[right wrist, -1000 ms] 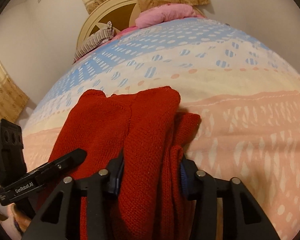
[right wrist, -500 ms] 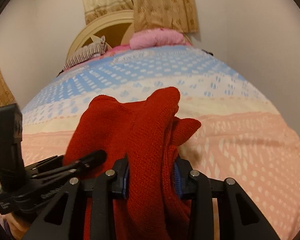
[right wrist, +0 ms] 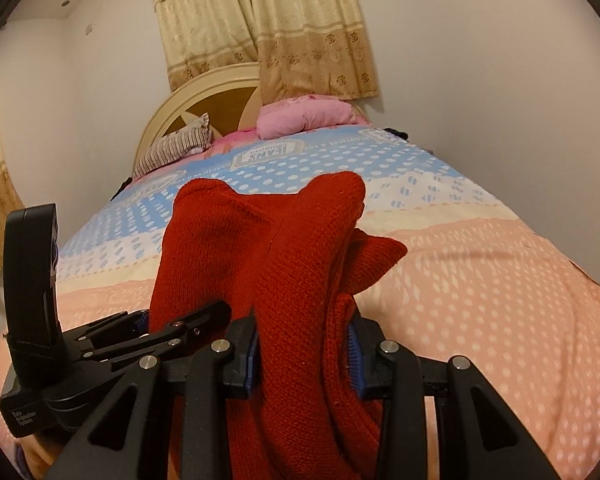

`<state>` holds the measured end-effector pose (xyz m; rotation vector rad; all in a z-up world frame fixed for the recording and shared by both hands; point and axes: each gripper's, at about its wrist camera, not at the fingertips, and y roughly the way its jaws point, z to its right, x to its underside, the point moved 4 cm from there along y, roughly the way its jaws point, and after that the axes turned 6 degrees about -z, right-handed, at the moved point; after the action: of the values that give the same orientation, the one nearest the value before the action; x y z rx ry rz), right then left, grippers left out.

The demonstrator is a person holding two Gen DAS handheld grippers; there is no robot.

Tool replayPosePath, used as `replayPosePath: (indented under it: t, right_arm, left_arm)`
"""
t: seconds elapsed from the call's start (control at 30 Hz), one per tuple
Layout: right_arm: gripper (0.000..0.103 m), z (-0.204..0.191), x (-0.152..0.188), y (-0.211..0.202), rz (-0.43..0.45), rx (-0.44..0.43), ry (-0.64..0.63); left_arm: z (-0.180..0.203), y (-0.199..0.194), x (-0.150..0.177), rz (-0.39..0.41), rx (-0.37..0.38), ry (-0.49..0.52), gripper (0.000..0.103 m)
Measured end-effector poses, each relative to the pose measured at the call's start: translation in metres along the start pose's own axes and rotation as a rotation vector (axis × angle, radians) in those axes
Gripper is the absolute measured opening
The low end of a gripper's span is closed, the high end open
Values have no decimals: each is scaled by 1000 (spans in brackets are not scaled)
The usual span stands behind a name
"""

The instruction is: Fold small clothes

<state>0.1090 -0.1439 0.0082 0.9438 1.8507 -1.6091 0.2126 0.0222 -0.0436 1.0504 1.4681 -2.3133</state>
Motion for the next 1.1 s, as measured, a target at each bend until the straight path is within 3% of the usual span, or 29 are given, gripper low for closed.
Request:
replayPosePath:
  t: [0.33, 0.67, 1.1]
  right_arm:
    - [36, -1, 45, -63, 52, 71, 55]
    - [36, 38, 86, -106, 67, 182, 136]
    - [36, 74, 97, -132, 95, 274, 224]
  left_arm:
    - [36, -22, 33, -14, 26, 106, 39]
    - [86, -8, 47, -70, 101, 206, 39]
    - [130, 12, 45, -83, 126, 315, 39]
